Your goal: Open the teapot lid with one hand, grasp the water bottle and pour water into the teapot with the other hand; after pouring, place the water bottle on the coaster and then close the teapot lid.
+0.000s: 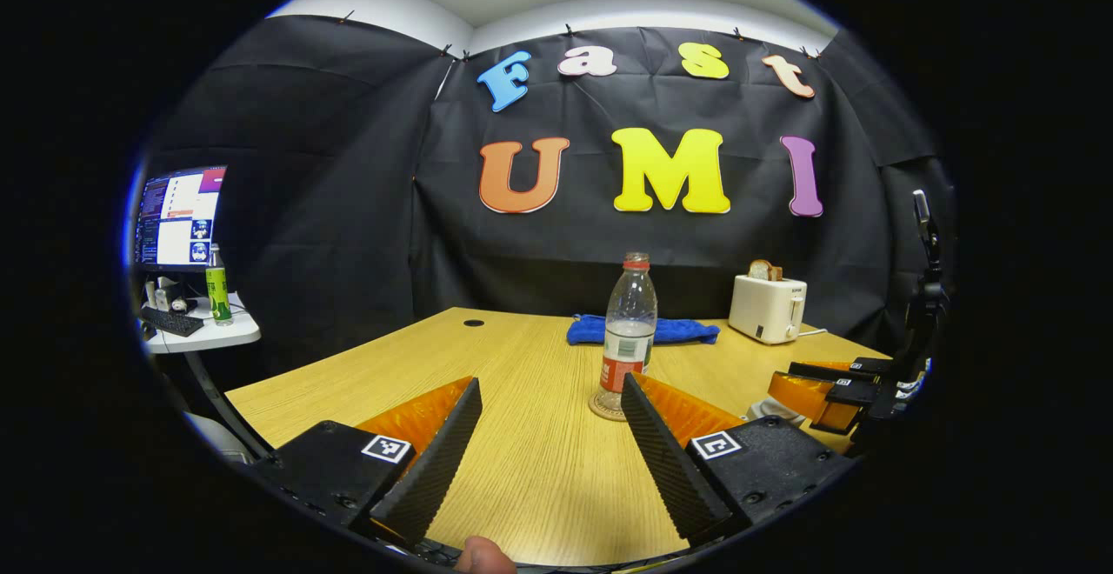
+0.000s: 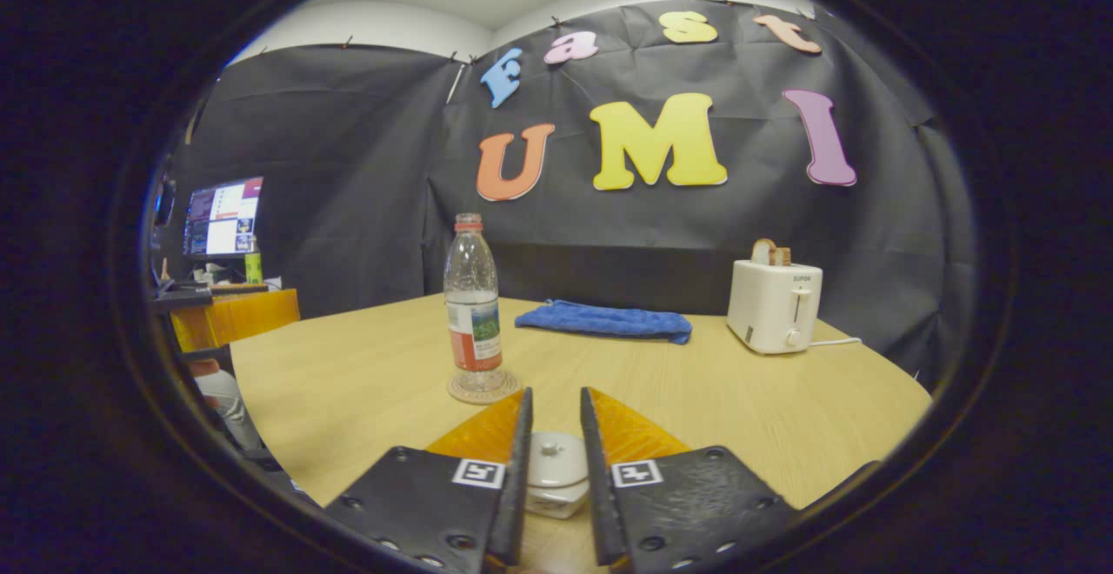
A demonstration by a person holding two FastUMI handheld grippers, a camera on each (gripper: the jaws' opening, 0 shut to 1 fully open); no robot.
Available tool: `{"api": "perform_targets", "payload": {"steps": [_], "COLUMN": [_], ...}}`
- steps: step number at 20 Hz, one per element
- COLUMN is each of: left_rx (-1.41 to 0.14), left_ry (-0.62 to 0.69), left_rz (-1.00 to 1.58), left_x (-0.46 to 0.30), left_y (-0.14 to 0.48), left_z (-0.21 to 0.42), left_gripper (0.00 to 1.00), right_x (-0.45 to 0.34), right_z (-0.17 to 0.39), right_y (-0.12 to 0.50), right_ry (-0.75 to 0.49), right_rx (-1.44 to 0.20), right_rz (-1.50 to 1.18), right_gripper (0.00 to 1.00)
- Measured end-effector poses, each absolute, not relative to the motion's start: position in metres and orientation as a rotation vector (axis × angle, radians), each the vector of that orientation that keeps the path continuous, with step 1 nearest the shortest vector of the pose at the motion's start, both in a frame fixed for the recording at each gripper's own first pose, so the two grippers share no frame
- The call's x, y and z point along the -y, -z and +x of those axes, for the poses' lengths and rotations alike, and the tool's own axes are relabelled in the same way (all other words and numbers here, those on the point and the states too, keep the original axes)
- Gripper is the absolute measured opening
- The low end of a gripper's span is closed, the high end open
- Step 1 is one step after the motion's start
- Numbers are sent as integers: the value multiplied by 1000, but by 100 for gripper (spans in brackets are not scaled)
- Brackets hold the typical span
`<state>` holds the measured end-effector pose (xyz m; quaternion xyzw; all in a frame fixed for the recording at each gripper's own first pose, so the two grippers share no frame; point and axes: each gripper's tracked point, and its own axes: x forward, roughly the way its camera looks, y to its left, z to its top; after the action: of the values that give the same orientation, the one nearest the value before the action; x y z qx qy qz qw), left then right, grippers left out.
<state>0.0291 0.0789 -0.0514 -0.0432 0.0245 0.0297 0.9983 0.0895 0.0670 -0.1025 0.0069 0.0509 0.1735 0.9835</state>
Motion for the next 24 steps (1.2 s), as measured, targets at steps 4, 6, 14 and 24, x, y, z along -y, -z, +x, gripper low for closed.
{"api": "perform_targets", "payload": {"steps": [4,6,14,24], "left_rx": [17,46,94,96], "left_ry": [-18,12,118,66], "left_rz": [-128,-137,-89,-15], "left_x": [-53,-35,6,-16], "left_y": [15,0,-27,-31], "left_z": [26,25,-1,-11], "left_gripper": [100,100,95,100], "right_x": [-31,-2,46,9], "right_z": [73,58,-16,-22], "right_y": [56,40,-20,-19], "right_ry": [-256,-166,2,-20], "right_rx": [-9,9,88,59], "right_rz": [35,4,-55,-43], "right_gripper": [92,93,94,95]}}
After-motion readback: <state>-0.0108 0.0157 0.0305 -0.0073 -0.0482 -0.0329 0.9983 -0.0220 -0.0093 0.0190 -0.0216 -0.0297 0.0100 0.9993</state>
